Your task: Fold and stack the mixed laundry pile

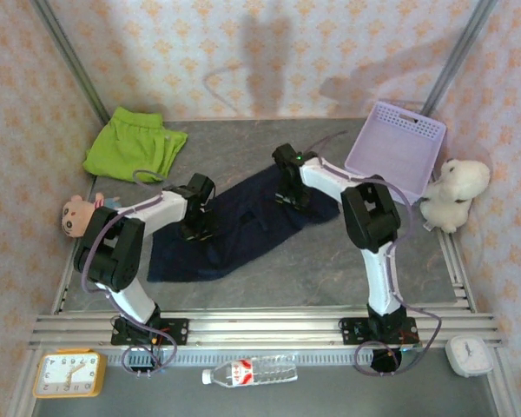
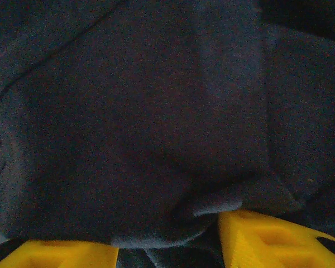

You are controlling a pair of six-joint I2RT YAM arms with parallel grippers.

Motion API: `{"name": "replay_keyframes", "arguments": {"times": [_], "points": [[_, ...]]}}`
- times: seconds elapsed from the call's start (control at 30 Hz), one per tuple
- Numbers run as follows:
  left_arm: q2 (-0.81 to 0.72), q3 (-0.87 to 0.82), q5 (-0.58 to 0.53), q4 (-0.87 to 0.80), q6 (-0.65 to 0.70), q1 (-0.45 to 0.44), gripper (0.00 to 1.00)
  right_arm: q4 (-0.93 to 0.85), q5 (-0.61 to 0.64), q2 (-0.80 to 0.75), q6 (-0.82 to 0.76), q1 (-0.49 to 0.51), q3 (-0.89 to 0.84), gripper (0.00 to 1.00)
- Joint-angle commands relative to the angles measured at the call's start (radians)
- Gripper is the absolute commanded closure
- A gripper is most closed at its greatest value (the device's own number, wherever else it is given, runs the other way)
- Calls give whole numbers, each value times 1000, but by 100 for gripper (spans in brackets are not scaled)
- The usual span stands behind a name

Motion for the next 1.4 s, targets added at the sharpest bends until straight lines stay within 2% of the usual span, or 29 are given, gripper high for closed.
{"name": "replay_keyframes", "arguments": {"times": [0.0,0.03,0.1,0.17,0.2,0.23,0.3,0.4,0.5,0.57,0.6,0.7,0.87,1.0,1.27,1.37], "points": [[38,-47,104,-7,-70,-22,100,-76,6,192,-65,-55,223,51],[33,-40,103,-9,-78,-28,100,-96,0,224,-73,-62,293,51],[30,-14,115,-6,-108,-44,93,-101,-67,285,-85,-82,412,50],[40,15,141,13,-157,-60,76,-80,-129,322,-83,-109,501,50],[44,26,151,22,-173,-67,74,-65,-144,330,-84,-121,531,50],[52,46,157,23,-200,-75,66,-53,-151,332,-85,-132,555,49],[43,72,155,22,-232,-83,56,-38,-163,326,-83,-157,602,49],[-11,112,101,-30,-237,-83,38,-61,-137,293,-95,-177,650,48],[-49,181,2,-147,-163,-78,34,-87,-107,216,-95,-175,614,49],[-48,223,-49,-205,-101,-65,39,-82,-92,148,-82,-164,529,49],[-45,233,-64,-217,-80,-56,48,-68,-74,107,-77,-157,475,50],[-37,219,-54,-180,-26,-8,100,14,-50,-1,-34,-133,306,50],[-4,171,-63,-106,-3,44,100,108,-63,-75,89,-99,125,49],[65,162,-97,-100,-8,46,100,191,-61,-74,190,-86,23,49],[94,57,-62,-39,-131,17,100,114,-73,104,300,-90,147,49],[96,1,-31,-3,-186,-5,100,138,-64,162,350,-102,186,49]]}}
